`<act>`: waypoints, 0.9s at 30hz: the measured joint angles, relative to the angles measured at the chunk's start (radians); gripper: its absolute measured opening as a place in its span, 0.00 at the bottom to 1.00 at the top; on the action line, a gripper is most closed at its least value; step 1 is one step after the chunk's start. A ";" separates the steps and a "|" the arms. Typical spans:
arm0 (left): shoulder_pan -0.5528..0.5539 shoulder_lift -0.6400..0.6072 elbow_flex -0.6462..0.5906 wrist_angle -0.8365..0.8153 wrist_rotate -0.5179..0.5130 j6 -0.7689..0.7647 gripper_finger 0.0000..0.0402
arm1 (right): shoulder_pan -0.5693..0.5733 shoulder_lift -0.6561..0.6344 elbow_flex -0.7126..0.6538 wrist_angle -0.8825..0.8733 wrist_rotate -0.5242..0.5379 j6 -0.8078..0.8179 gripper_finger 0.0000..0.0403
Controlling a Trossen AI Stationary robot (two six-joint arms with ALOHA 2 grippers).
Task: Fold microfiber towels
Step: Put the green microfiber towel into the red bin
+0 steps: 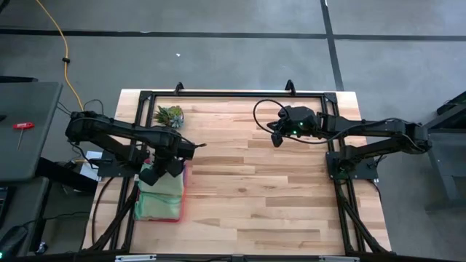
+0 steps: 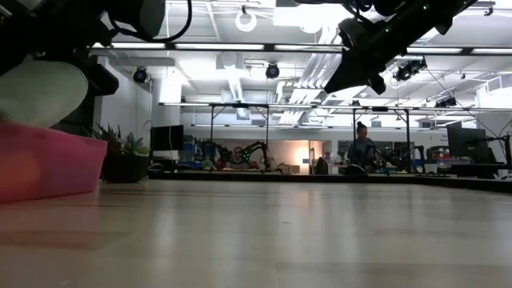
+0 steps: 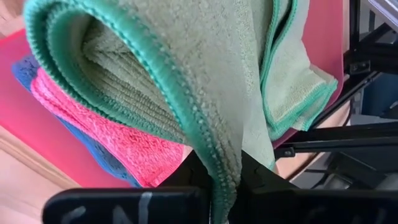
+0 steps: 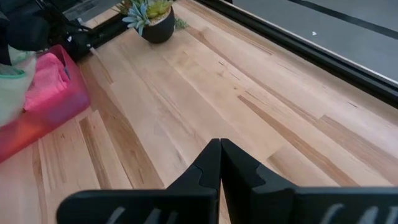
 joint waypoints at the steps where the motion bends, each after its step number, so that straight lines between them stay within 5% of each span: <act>1: 0.000 0.000 0.000 0.005 0.000 -0.001 0.02 | 0.000 0.000 0.000 -0.005 0.000 0.000 0.00; 19: -0.001 -0.003 -0.126 0.134 -0.009 -0.164 0.02 | 0.000 0.000 0.000 -0.012 0.000 -0.008 0.00; 27: 0.001 -0.005 -0.126 0.166 -0.210 -0.132 0.05 | 0.000 0.000 0.000 -0.012 -0.001 0.000 0.00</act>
